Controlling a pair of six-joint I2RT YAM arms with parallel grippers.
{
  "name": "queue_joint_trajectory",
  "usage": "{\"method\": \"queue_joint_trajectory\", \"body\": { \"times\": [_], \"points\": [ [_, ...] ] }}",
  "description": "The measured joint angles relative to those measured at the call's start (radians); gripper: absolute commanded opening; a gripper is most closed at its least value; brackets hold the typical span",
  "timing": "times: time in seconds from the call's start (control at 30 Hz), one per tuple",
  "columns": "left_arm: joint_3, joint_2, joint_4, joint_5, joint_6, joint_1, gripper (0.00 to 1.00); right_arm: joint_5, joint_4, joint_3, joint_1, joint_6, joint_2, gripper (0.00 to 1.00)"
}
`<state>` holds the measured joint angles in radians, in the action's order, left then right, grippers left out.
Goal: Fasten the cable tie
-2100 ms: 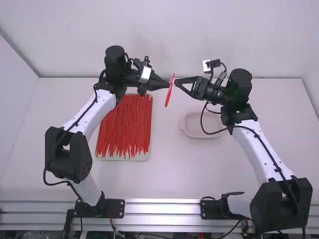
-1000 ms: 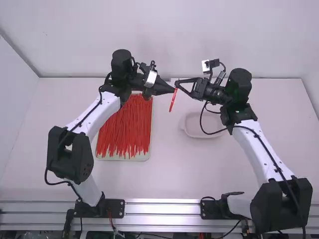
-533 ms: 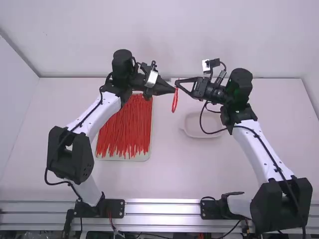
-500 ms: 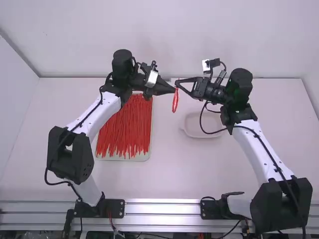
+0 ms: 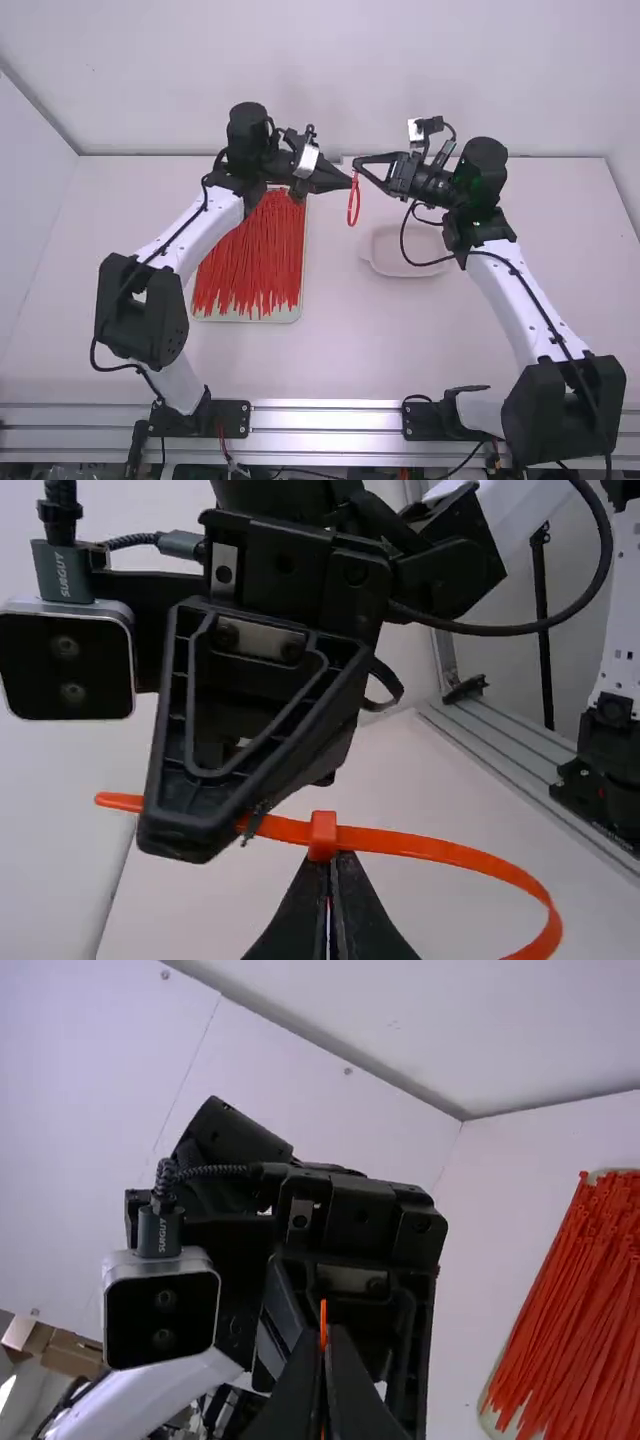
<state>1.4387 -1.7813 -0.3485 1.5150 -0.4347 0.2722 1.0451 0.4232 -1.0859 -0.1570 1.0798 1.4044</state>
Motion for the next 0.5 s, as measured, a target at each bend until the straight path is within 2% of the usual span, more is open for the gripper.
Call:
{"method": "queue_joint_trajectory", "body": {
  "times": [0.5],
  "points": [
    [-0.058, 0.0, 0.007, -0.008, -0.004, 0.02, 0.02, -0.001, 0.015, -0.009, 0.04, 0.029, 0.0, 0.0]
  ]
}}
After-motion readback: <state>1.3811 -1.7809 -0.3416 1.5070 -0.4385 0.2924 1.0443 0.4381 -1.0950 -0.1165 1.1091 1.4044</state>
